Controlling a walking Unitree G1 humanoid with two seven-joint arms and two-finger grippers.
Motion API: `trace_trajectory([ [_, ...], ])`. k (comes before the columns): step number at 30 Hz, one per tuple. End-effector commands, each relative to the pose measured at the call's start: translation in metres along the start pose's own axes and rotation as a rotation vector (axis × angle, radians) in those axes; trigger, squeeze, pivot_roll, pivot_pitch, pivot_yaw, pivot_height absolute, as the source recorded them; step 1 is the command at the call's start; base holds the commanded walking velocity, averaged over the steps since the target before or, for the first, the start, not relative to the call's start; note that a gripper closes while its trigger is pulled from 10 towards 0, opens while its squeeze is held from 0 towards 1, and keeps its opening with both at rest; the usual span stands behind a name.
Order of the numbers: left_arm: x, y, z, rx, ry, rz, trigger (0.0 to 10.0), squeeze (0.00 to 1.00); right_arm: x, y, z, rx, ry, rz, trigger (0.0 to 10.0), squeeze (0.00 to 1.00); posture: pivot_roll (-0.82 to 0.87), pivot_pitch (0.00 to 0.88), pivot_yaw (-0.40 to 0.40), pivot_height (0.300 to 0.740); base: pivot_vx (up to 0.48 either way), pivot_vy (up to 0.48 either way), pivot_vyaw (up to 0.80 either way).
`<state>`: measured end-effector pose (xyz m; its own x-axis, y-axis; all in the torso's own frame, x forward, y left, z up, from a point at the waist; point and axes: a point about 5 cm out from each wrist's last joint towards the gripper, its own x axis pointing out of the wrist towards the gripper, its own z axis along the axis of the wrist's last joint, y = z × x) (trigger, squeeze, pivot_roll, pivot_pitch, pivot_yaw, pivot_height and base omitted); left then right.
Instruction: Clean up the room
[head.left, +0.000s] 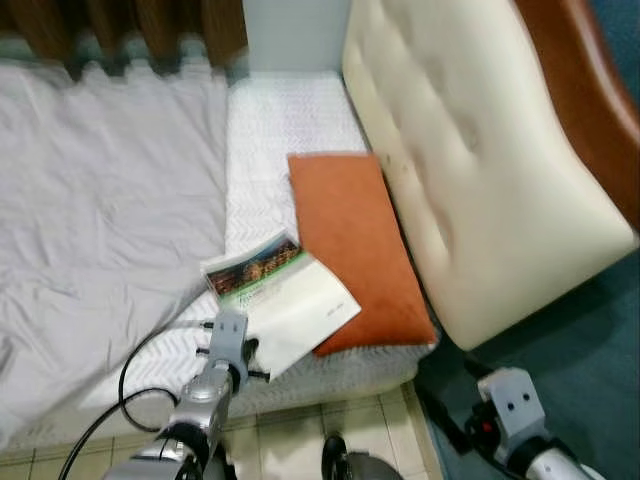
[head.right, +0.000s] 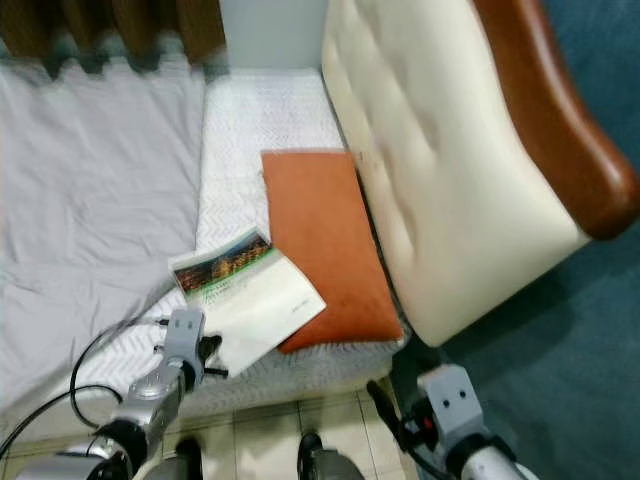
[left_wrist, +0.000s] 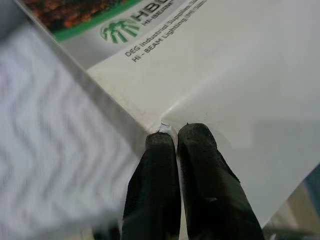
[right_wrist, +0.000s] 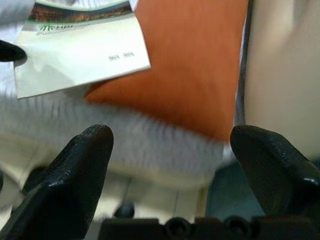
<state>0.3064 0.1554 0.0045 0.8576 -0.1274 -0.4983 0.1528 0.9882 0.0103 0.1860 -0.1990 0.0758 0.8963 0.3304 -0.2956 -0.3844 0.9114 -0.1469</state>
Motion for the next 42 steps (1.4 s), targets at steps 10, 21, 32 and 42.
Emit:
trace_trajectory([
  [10,-0.011,0.065,0.012,0.229,0.021,0.25,10.0,0.0,-0.01,0.005,0.006,0.019,0.056,0.019,10.0,0.0,-0.37,0.462,-0.183,0.74,0.0,0.0,0.0],
  [21,-0.005,0.061,0.031,-0.113,-0.064,0.327,10.0,0.0,-0.016,0.012,0.005,0.04,0.082,0.018,10.0,0.0,-0.36,0.48,-0.171,0.74,0.0,0.0,0.0],
  [32,0.004,0.048,0.057,-0.145,-0.098,0.279,10.0,0.0,-0.046,0.028,0.004,0.066,0.129,0.013,10.0,0.0,-0.44,0.555,-0.173,0.74,0.0,0.0,0.0],
  [42,0.005,0.054,0.097,-0.17,-0.184,0.288,10.0,0.0,-0.057,0.037,0.003,0.1,0.149,-0.023,10.0,0.0,-0.44,0.562,-0.133,0.74,0.0,0.0,0.0],
])
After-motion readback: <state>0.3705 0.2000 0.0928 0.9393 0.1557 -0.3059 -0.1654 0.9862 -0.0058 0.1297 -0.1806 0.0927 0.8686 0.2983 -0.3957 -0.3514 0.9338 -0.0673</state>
